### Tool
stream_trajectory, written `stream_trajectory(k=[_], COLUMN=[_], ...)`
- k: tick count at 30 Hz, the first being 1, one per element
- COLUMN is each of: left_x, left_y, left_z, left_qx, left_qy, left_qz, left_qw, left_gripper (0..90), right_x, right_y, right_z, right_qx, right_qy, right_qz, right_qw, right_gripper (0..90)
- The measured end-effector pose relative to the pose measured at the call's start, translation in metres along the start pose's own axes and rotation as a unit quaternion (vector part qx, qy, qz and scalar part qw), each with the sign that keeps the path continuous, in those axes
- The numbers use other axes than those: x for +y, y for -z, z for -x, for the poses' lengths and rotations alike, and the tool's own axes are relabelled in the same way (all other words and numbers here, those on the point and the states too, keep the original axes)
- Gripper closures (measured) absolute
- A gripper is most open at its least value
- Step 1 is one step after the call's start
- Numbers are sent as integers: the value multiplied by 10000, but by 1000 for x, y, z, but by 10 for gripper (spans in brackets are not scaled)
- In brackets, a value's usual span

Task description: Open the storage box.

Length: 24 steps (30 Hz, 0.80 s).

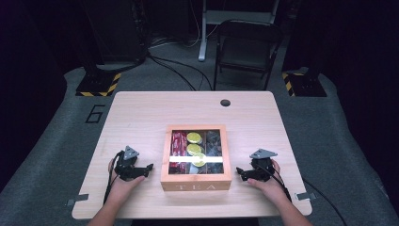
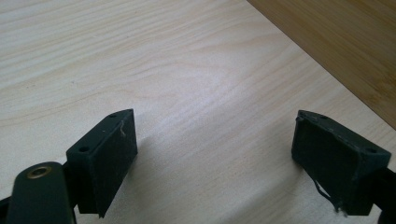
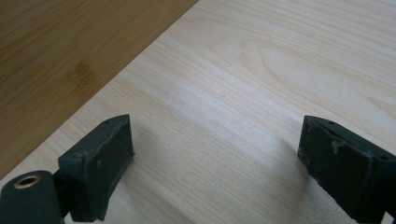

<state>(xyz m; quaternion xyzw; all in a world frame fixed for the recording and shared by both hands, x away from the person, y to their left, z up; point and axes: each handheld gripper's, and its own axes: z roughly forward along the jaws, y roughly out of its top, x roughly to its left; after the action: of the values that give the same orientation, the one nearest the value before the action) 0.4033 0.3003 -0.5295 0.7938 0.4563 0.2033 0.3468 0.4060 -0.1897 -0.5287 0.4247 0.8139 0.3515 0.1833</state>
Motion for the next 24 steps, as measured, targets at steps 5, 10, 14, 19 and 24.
stream_trajectory(k=[5,10,14,19,24], left_x=[0,0,-1,0,0], left_y=[0,-1,0,-1,0], left_z=[1,3,2,2,3], left_qx=[26,95,71,82,127], left_qy=[59,122,113,139,164], left_qz=[9,69,71,65,49], left_qw=[10000,9999,9999,9998,9998], left_gripper=[140,141,146,156,161], right_x=[0,0,2,4,6], right_y=[0,0,1,1,5], right_z=[0,0,-2,-3,-5], right_qx=[-6,-37,-49,-44,-70], right_qy=[16,27,-39,-47,-68], right_qz=[-5,7,-29,-84,-232], right_qw=[10000,10000,10000,9999,9997], right_gripper=[96,100,140,166,250])
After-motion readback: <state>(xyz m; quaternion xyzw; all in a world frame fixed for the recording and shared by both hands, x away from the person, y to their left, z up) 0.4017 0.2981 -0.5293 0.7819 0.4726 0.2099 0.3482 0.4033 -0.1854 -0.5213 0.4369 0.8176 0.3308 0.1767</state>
